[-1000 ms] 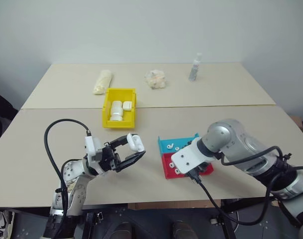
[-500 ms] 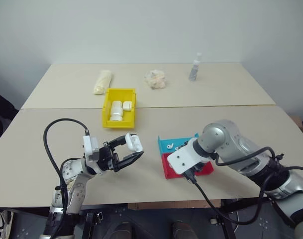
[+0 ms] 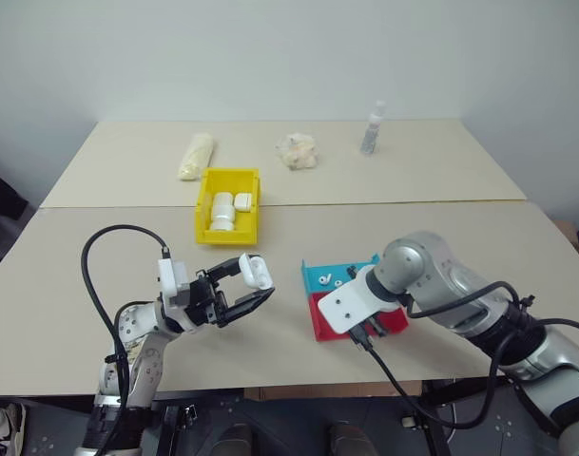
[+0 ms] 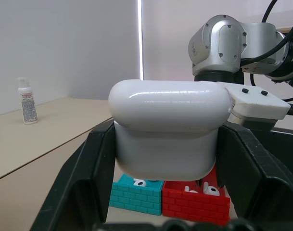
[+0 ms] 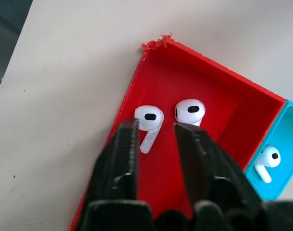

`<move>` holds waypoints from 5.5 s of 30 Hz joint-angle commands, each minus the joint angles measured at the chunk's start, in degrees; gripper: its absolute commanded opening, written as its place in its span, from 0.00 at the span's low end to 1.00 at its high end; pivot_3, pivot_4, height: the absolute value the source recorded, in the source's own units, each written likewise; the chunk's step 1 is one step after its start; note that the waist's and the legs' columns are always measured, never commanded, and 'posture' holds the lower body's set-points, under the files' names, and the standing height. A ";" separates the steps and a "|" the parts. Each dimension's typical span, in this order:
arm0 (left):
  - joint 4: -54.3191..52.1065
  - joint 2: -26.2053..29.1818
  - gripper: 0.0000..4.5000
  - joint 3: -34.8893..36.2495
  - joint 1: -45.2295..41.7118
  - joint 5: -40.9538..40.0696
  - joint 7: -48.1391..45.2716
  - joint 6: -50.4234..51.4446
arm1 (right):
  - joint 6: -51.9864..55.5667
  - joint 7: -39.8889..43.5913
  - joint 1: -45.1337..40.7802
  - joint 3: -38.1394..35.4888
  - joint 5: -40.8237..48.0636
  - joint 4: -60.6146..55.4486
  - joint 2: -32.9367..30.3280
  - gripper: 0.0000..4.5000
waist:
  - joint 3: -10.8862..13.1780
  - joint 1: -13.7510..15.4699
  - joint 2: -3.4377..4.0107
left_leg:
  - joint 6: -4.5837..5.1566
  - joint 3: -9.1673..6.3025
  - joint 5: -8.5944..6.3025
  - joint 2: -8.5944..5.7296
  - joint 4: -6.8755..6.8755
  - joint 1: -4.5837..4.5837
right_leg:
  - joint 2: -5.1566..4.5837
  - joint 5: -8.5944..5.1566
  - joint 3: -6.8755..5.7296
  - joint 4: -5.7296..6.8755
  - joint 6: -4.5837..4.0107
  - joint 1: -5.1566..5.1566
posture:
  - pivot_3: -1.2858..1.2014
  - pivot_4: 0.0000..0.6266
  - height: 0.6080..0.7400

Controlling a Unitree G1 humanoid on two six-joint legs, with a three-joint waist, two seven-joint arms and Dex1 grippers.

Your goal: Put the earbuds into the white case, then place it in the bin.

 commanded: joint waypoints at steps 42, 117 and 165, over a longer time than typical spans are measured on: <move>-3.73 0.55 0.62 -0.23 -1.05 -0.92 0.93 0.97 | 1.62 -0.51 3.82 -7.12 1.55 -4.20 0.19 0.24 | 0.00 0.03 0.00 | 0.00 -0.01 0.00 0.00 -0.02 0.00 | 0.00 0.00 -0.01 -0.06 0.00 0.01 | 0.52 0.24 1.00; -5.26 -4.55 0.62 -6.00 -17.90 -8.67 -6.52 9.98 | -3.16 -25.81 11.72 -39.65 51.88 -10.16 15.06 0.24 | 0.00 -0.06 0.01 | 0.02 -0.06 0.00 0.01 -0.06 0.03 | 0.04 0.00 0.00 -0.04 -0.02 0.08 | 0.52 0.24 1.00; -5.68 6.75 0.62 -0.71 -1.28 1.05 -4.11 3.69 | -16.60 -9.26 -18.76 -5.84 8.41 36.87 5.83 0.59 | 0.01 -1.53 0.08 | -0.01 0.10 0.02 0.07 -0.14 -0.10 | 0.05 -0.03 0.08 -0.05 -0.08 -0.18 | 0.52 0.24 1.00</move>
